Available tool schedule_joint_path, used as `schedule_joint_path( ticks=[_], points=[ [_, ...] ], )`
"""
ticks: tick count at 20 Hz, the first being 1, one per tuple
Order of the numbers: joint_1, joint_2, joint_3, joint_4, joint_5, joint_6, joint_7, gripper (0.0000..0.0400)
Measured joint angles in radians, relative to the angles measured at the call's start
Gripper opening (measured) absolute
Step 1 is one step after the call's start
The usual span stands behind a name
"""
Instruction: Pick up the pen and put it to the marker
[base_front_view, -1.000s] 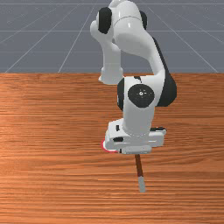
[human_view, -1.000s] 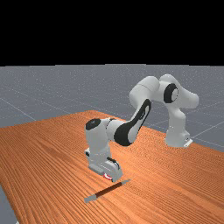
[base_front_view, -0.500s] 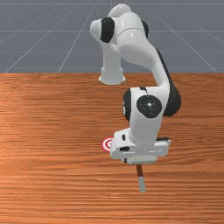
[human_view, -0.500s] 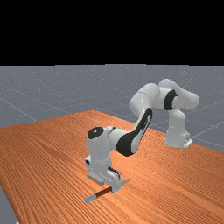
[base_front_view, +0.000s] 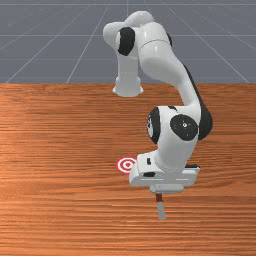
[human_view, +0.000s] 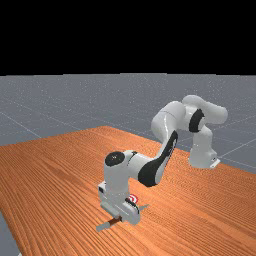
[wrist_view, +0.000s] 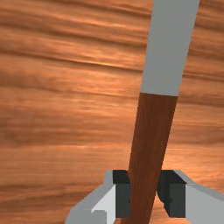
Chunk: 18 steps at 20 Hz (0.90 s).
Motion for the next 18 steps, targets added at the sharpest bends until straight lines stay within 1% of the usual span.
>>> schedule_joint_path(
  ticks=[2, 7, 11, 13, 14, 16, 18],
  points=[
    [0.000, 0.000, -0.001, 0.001, -0.001, 0.000, 0.002, 0.0093],
    [0.001, -0.032, -0.003, -0.016, -0.003, -0.014, -0.008, 0.0095],
    [-0.007, -0.068, -0.008, -0.024, -0.007, -0.080, -0.019, 0.0092],
    [-0.019, -0.105, -0.014, -0.083, -0.006, -0.075, -0.029, 0.0095],
    [-0.027, -0.148, -0.020, -0.166, -0.006, -0.043, -0.040, 0.0093],
    [-0.023, -0.275, -0.031, -0.420, -0.014, 0.105, -0.064, 0.0093],
    [-0.009, -0.369, -0.036, -0.610, -0.023, 0.231, -0.079, 0.0093]
  ],
)
